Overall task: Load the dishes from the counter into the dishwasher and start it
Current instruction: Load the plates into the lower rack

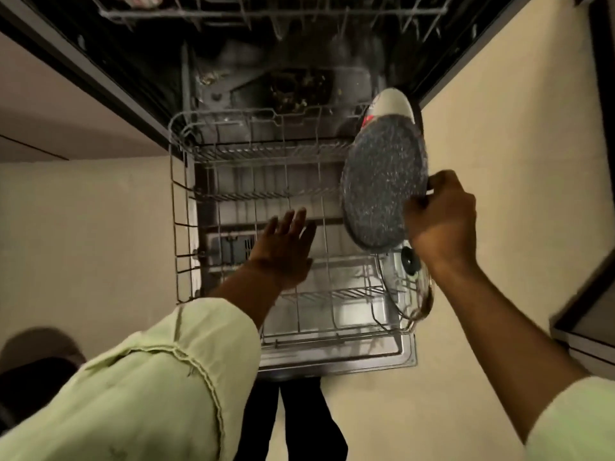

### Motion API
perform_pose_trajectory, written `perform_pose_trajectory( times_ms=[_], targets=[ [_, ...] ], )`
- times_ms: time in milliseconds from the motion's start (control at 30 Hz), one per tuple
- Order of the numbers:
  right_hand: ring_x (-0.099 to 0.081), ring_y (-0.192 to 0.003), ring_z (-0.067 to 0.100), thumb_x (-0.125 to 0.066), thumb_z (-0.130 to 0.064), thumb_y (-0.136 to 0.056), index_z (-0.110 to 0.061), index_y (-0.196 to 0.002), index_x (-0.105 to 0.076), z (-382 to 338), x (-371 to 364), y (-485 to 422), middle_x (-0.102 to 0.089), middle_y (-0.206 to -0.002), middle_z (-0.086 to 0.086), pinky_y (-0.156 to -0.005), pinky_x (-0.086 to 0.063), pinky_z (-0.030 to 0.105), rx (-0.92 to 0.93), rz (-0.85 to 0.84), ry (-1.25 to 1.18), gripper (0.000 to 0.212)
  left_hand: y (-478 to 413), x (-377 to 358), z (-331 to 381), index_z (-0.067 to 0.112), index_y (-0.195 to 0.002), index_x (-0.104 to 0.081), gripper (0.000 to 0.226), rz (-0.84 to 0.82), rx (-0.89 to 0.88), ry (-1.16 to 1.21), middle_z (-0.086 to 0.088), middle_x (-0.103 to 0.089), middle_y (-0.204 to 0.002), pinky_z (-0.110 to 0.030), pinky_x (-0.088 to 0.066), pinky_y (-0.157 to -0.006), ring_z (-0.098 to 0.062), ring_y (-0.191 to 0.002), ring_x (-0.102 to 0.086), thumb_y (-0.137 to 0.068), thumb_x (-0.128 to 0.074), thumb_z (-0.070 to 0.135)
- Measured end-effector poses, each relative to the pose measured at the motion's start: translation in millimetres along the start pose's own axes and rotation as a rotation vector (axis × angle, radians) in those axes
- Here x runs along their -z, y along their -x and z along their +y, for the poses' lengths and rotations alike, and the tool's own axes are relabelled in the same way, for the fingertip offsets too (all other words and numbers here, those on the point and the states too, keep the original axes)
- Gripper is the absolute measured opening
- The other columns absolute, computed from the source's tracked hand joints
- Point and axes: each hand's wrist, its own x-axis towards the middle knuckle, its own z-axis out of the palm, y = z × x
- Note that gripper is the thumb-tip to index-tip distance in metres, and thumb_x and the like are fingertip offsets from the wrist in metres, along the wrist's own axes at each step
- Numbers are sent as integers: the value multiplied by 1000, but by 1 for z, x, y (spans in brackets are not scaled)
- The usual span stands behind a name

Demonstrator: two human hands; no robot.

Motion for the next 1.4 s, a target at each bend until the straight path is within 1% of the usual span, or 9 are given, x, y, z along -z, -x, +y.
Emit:
perform_pose_trajectory(
  times_ms=[100, 233, 367, 433, 533, 600, 933, 1200, 1400],
  targets=[
    [-60, -102, 45, -54, -11, -92, -3, -118, -54, -8, -25, -22, -64, -110, 24, -84, -49, 47, 59, -3, 88, 28, -36, -5, -1, 15, -158, 7, 72, 20, -17, 15, -12, 19, -163, -45, 2, -124, -29, -152, 12, -105, -34, 42],
    [-61, -108, 42, -56, -12, -94, -4, -131, -50, -16, -48, -42, -64, -118, 22, -88, -51, 44, 133, 28, 158, 38, -72, -7, -12, 14, -158, 6, 76, 56, 18, -1, -15, 16, -164, -45, 0, -123, -31, -152, 8, -104, -38, 42],
    [-59, -115, 38, -57, -16, -96, -5, -137, -48, -23, -53, -63, -60, -127, 19, -94, -49, 41, 133, 52, 211, 44, -94, -10, -23, 15, -158, 7, 77, 48, 47, 9, -14, 17, -163, -43, 1, -122, -30, -152, 10, -103, -41, 39],
    [-59, -113, 39, -58, -18, -93, -6, -136, -50, -25, -47, -73, -61, -126, 19, -91, -50, 41, 152, 95, 202, 45, -101, -12, -26, 15, -158, 8, 78, 28, 65, 32, -14, 18, -163, -42, 2, -122, -30, -152, 11, -103, -43, 36],
    [-60, -107, 43, -60, -23, -92, -2, -124, -56, -22, -36, -85, -63, -119, 21, -83, -50, 43, 176, 120, 225, 39, -111, -15, -27, 16, -158, 8, 77, 4, 82, 72, -13, 18, -163, -42, 2, -122, -30, -152, 11, -103, -44, 33],
    [-59, -104, 44, -60, -20, -91, -1, -118, -57, -18, -31, -92, -63, -116, 21, -79, -49, 42, 168, 114, 240, 34, -119, -16, -25, 17, -158, 9, 76, 1, 79, 87, -13, 19, -163, -43, 1, -122, -30, -151, 11, -104, -43, 32],
    [-58, -107, 43, -57, -14, -90, -2, -120, -56, -20, -42, -103, -62, -116, 20, -85, -48, 41, 184, 55, 247, 33, -144, -28, -24, 20, -157, 14, 93, -27, 93, 111, -13, 23, -162, -44, 3, -121, -30, -151, 13, -96, -56, 26],
    [-59, -101, 43, -54, -12, -90, -2, -114, -56, -17, -41, -103, -63, -110, 21, -77, -47, 40, 192, 52, 250, 26, -147, -20, -20, 15, -155, 18, 97, -38, 68, 101, -20, 20, -161, -42, 3, -122, -34, -151, 12, -96, -56, 34],
    [-59, -106, 41, -56, -14, -92, -2, -119, -56, -20, -42, -105, -63, -115, 19, -83, -48, 39, 200, 43, 248, 30, -153, -15, -14, 15, -155, 18, 108, -83, 96, 155, -21, 20, -161, -42, 3, -121, -35, -151, 12, -91, -64, 44]
  ],
)
